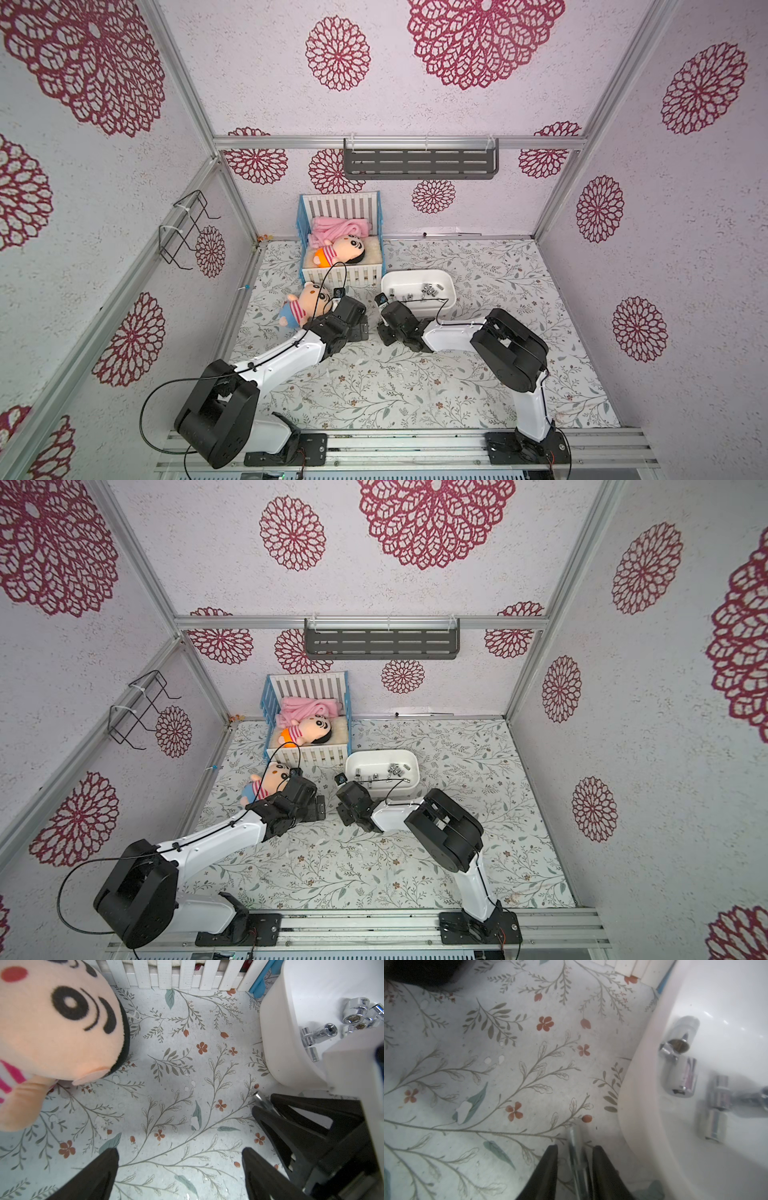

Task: Put the screws on the desktop into the storage box
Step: Pick up the screw from the center of the board, then place the screw in the storage box.

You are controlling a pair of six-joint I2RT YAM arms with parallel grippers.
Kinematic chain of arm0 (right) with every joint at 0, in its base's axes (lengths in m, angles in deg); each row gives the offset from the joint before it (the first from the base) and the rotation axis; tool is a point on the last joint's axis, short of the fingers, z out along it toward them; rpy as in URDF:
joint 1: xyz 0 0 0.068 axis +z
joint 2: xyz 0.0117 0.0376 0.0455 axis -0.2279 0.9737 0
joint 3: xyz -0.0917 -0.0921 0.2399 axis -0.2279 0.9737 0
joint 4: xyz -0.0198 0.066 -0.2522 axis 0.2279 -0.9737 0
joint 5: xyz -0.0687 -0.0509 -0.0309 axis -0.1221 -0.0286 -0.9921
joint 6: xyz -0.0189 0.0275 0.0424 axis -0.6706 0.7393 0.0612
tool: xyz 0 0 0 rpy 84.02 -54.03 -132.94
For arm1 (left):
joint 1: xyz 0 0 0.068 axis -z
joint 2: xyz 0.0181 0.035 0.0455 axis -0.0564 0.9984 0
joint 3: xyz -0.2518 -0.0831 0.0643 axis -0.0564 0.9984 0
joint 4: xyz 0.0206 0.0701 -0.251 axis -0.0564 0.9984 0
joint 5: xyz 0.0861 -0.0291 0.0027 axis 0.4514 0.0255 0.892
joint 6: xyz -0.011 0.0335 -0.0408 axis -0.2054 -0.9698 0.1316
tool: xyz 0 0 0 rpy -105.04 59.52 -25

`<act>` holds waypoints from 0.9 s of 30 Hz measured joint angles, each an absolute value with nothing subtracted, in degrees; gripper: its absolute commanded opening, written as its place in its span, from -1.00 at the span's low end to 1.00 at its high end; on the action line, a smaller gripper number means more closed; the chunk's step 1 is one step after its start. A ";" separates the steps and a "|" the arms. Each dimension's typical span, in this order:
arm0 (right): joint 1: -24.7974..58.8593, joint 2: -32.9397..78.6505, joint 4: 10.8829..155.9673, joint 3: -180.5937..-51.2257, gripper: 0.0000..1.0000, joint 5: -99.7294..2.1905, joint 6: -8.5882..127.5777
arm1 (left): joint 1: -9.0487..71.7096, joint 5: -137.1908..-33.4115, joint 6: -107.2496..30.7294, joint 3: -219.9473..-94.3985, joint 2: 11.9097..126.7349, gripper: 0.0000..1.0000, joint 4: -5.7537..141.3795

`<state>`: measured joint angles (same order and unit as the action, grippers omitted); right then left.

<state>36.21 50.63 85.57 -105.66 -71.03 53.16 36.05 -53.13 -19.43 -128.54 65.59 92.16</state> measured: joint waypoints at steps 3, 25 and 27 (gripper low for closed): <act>36.96 50.63 85.59 -105.66 -0.78 -71.23 52.90 | 36.05 -53.21 -19.43 -128.45 65.38 0.96 92.18; 25.11 14.79 99.75 -80.74 -0.92 -70.53 55.26 | 37.78 -66.26 -24.26 -123.64 58.84 0.94 83.55; 22.53 16.82 98.77 -81.75 -0.92 -71.53 55.93 | 38.19 -66.83 -24.61 -123.62 58.64 0.94 82.85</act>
<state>22.53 16.82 98.77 -81.75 -71.53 55.93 38.19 -66.83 -24.61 -123.62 58.64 82.85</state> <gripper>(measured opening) 0.143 0.972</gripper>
